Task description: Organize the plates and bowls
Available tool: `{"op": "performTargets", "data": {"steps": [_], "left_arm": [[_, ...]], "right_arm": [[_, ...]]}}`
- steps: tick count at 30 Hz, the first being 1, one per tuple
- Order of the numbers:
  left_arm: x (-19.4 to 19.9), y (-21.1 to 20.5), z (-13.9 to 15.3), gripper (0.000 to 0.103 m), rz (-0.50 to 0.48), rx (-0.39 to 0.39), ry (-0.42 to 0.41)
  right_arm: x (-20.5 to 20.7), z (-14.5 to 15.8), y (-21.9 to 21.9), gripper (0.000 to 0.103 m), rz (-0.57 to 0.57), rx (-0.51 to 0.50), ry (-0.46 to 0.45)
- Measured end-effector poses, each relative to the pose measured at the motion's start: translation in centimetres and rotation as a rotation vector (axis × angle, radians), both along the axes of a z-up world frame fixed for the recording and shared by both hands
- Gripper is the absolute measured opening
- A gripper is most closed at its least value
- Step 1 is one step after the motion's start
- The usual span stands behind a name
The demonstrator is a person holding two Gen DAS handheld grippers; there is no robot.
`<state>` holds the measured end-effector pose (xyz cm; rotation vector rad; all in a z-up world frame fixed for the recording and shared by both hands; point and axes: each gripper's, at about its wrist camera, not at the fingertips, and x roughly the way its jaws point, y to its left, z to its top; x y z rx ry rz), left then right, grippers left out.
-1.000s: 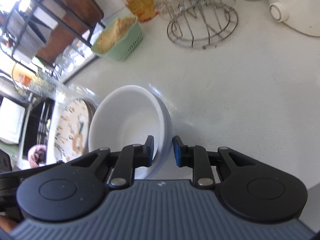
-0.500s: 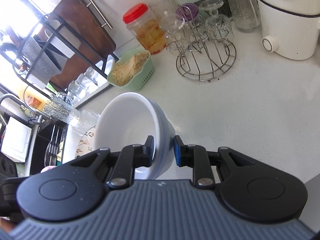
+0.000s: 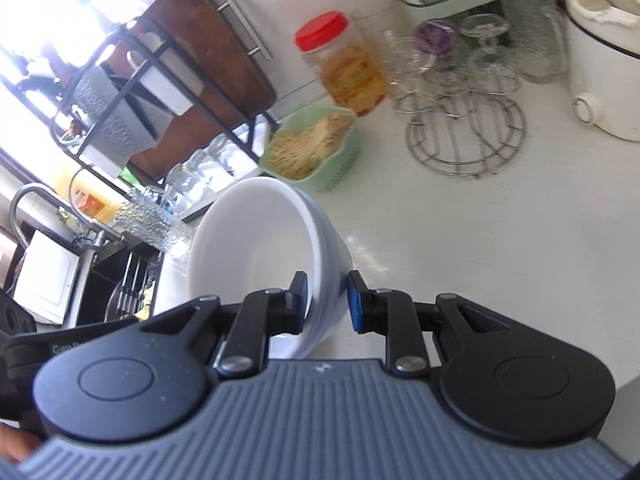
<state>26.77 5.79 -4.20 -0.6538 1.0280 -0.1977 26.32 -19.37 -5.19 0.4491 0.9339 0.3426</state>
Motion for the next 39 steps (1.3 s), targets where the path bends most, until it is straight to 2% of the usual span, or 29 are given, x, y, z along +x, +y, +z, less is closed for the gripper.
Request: {"op": "performTargets", "data": {"steps": [6,12,19,30,39], "left_arm": [[0.0,3.6,-0.2,0.03,0.066,0.009,0.0],[-0.4,6.5,-2.2,0.03,0.139,0.008,0.055],[-0.6,9.3,-4.0,0.03,0.171,0.035,0.1],[0.1,11.4,-6.3,0.03,0.13,0.074,0.15],[0.9,11.5,-7.4,0.03,0.062,0.101,0.186]], "right_arm": [[1.3,0.0,3.5,0.024,0.063,0.002,-0.002],[2.3,-1.0,6.9,0.025,0.123,-0.006,0.024],[2.9,-2.9,10.6,0.025,0.17,-0.019,0.063],[2.7,-6.3,14.0,0.026,0.198,-0.074,0.143],[2.3,-7.2,14.9,0.026,0.176,-0.134,0.18]]}}
